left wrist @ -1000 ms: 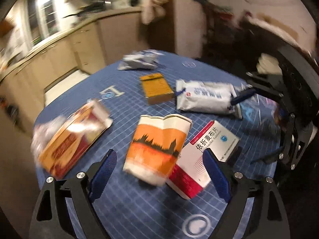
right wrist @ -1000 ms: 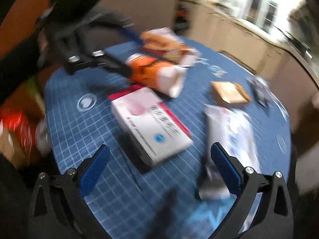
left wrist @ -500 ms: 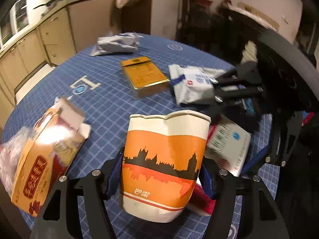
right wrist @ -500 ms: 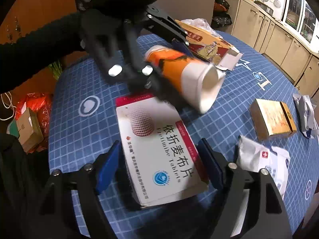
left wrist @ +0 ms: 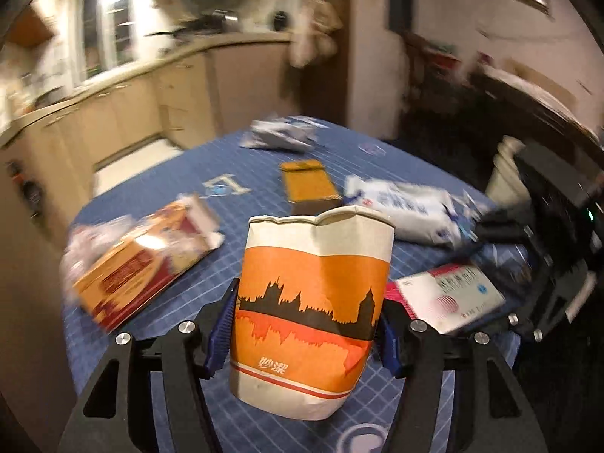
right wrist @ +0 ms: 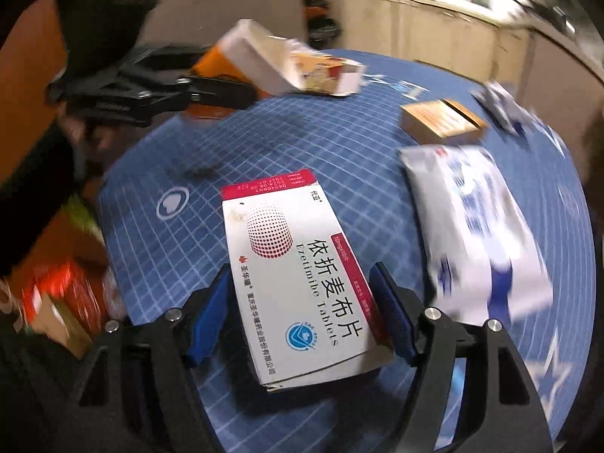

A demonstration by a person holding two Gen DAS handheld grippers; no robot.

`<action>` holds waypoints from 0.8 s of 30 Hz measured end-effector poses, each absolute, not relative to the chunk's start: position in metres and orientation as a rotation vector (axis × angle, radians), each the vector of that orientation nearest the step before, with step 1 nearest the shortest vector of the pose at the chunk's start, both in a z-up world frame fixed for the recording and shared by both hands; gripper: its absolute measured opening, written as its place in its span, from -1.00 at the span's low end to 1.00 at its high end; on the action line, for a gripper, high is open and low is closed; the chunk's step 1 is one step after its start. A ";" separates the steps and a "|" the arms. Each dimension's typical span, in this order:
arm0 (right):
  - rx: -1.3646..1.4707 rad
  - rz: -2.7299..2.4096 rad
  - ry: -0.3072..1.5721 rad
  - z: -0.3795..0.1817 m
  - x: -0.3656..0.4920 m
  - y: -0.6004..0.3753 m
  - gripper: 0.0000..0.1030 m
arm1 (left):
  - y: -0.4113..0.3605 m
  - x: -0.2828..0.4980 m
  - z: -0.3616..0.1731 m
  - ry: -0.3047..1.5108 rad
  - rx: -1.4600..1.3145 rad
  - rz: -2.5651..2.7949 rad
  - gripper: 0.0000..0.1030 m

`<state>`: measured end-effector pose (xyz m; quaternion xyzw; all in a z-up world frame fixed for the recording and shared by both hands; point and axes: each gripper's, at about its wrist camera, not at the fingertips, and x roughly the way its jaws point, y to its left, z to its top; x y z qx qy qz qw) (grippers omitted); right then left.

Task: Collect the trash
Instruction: 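Grasp the orange paper cup with the left gripper while the right grasps the white medicine box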

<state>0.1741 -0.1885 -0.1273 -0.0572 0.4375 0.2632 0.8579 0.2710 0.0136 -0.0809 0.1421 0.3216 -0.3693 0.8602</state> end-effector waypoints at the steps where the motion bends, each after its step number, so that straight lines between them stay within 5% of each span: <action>1: -0.083 0.526 0.919 -0.127 0.170 -0.192 0.33 | 0.015 0.269 -0.080 0.678 0.275 -0.752 0.25; 24: 0.249 0.278 0.820 -0.106 0.106 -0.251 0.28 | -0.037 0.190 -0.086 0.678 0.144 -0.277 0.25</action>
